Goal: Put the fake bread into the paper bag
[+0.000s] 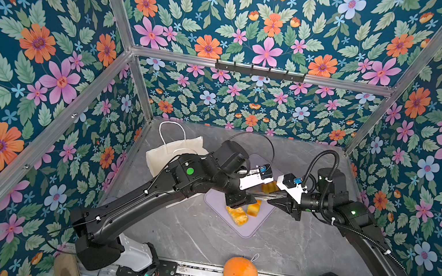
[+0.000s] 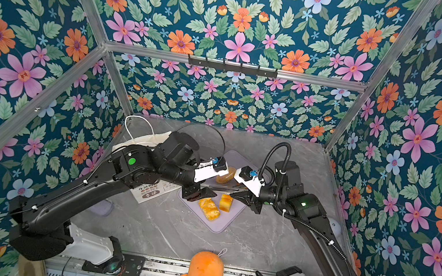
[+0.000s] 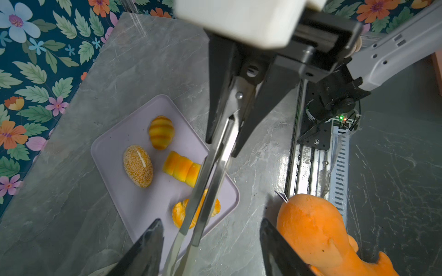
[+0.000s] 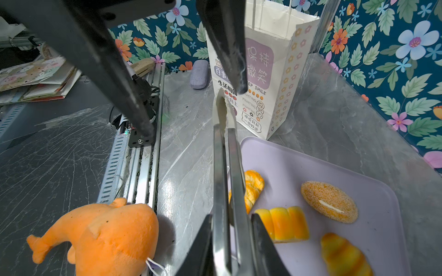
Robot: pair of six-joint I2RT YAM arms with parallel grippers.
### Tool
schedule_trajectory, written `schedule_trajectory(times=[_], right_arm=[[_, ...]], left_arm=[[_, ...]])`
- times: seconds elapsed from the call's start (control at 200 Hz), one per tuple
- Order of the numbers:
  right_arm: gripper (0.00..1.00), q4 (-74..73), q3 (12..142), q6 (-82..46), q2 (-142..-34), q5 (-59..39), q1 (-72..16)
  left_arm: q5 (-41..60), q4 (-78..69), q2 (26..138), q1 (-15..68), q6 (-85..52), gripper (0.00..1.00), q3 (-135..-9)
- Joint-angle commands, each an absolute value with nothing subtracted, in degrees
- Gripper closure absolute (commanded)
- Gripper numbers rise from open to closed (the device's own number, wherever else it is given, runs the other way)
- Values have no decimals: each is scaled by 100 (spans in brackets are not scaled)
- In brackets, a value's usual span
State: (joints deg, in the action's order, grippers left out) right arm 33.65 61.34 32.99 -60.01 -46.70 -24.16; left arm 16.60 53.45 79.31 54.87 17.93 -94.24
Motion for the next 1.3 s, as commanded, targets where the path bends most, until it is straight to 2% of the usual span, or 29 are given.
schedule_trajectory(times=[0.0, 0.12, 0.305, 0.51, 0.8, 0.94, 1.295], right_arm=[[91, 2958, 6059, 3287, -5905, -4767, -2415], [91, 2777, 5935, 3274, -5739, -4926, -2417], [91, 2410, 5731, 3087, -5479, -5242, -2413], [91, 2219, 5677, 2902, -5384, -5551, -2417], [90, 2093, 5634, 2806, -5291, -5600, -2417], [89, 2030, 5608, 2735, -5309, -5586, -2415], [81, 1979, 5549, 2587, -5336, -5512, -2413]], left_arm=[[2251, 5119, 7864, 5224, 1847, 34, -9261], [2673, 5090, 7756, 4969, 2051, 32, -8962], [3884, 5174, 7698, 4515, 2288, 31, -8763], [3963, 5325, 7814, 4509, 2439, 34, -8710], [4071, 5445, 7874, 4507, 2540, 48, -8698], [4069, 5462, 7918, 4509, 2531, 60, -8778], [3990, 5509, 7991, 4507, 2505, 70, -8903]])
